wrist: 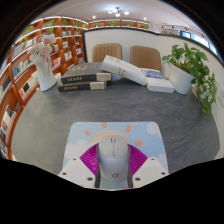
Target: Arrange mouse
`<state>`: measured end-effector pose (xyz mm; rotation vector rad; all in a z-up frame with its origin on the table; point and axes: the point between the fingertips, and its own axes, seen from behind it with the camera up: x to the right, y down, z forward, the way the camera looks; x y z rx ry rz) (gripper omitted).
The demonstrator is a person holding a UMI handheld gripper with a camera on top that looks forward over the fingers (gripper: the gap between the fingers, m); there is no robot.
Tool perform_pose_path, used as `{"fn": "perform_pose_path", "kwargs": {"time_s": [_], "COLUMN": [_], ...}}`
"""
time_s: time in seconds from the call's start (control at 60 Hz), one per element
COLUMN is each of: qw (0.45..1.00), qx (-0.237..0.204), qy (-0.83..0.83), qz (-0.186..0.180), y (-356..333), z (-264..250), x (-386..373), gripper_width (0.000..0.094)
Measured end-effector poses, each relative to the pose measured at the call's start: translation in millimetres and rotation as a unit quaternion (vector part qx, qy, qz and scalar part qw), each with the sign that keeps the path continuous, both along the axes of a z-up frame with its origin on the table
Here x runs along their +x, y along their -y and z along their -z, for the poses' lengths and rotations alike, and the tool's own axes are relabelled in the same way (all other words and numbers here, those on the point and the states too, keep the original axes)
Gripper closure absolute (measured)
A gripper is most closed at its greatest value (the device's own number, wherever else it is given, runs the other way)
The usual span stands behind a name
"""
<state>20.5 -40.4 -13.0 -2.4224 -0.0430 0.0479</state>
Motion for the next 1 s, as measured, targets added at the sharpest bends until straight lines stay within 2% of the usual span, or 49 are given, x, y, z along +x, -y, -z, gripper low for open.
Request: {"fn": "perform_pose_path", "kwargs": {"time_s": [0.033,0.15,0.25,0.333,0.4,0.45,0.533,0.783,1.0], "qw": [1.000,1.000,0.999,1.000,1.000,1.000,0.999,0.997,0.995], "qx": [0.015,0.017,0.026,0.014,-0.009,-0.011,0.005,0.073,0.101], "qy": [0.008,0.018,0.017,0.017,0.013,0.009,0.004,-0.001,-0.014], "qz": [-0.001,0.001,0.008,0.012,0.023,0.028,0.035,0.028,0.014], "y": [-3.9,-3.4,-5.2,-3.3,1.4,2.6,6.9,46.0,100.9], "z": [-1.9,-2.0,-1.3,-0.8,-2.6,-11.2,-42.9,-165.8,-219.0], "x": [1.0,2.9,3.6,3.1,5.8,7.2,9.0,7.5,1.7], "gripper_width": [0.0566,0.0543,0.0468,0.0418,0.0274,0.0173,0.0096,0.0086,0.0084]}}
